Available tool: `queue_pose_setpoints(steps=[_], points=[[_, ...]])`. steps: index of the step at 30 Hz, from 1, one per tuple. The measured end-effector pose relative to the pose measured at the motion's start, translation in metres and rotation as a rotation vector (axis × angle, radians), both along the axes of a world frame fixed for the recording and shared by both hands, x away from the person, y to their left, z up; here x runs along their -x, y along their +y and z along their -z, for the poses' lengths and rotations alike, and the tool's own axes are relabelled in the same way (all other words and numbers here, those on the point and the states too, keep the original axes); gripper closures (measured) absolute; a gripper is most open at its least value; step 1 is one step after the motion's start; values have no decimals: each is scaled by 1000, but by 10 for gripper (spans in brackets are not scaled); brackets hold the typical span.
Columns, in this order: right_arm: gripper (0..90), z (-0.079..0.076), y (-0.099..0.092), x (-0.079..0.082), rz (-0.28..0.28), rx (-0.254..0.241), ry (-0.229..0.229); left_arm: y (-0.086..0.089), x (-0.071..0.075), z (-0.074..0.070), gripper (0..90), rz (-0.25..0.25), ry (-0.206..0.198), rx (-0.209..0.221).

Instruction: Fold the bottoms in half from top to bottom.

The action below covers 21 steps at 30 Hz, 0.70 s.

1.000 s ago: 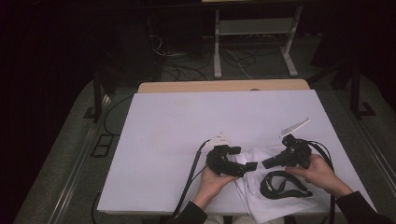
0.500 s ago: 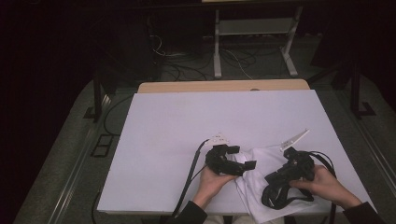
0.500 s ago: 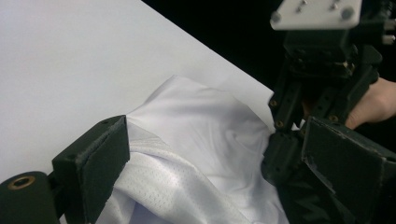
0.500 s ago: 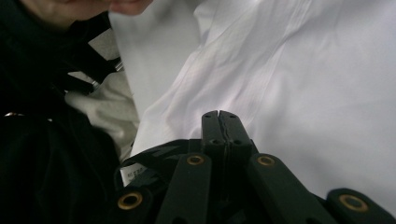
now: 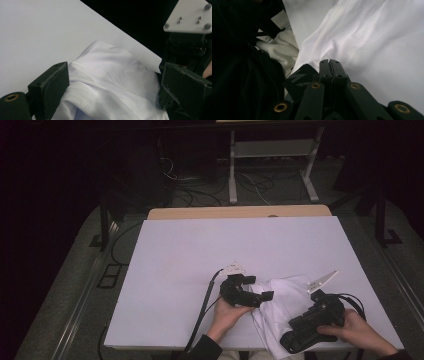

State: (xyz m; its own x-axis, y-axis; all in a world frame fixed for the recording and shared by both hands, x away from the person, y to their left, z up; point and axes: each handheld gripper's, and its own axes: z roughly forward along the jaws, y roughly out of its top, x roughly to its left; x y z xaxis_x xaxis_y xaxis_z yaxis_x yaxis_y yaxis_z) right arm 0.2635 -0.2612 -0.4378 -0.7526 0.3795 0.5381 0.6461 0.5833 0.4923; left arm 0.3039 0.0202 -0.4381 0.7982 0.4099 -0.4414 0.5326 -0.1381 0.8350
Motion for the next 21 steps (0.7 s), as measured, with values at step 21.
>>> queue_pose_setpoints(steps=[21], points=[[777, 10, 3, 5, -38, 62, -17, 5, -4, 0, 68, -32, 7, -9]])
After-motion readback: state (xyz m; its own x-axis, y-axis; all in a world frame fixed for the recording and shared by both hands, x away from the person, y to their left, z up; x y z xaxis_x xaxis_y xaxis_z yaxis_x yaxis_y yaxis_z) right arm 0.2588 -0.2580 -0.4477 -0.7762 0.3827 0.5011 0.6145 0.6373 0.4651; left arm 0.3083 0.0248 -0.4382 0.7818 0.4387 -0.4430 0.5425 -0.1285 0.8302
